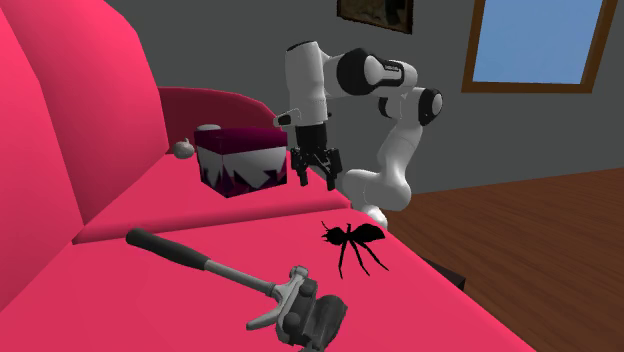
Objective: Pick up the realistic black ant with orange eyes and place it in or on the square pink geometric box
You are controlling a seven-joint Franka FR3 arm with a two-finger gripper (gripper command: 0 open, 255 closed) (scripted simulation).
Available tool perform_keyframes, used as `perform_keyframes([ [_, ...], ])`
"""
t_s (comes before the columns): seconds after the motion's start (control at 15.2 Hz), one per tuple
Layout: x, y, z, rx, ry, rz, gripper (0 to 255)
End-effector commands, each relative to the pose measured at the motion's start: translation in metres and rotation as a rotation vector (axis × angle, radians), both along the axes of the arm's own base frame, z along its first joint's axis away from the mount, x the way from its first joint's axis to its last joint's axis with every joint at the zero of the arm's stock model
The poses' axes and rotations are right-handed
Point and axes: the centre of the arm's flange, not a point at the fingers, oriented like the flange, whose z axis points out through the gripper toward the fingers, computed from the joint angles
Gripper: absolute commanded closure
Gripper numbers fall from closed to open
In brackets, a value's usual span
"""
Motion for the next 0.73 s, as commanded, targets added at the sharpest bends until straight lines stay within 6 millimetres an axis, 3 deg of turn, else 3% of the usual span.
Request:
perform_keyframes([
  [0.0,0.000,0.000,0.000,0.000,0.000,0.000,0],
  [0.66,0.067,0.104,0.010,0.058,-0.027,0.090,0],
])
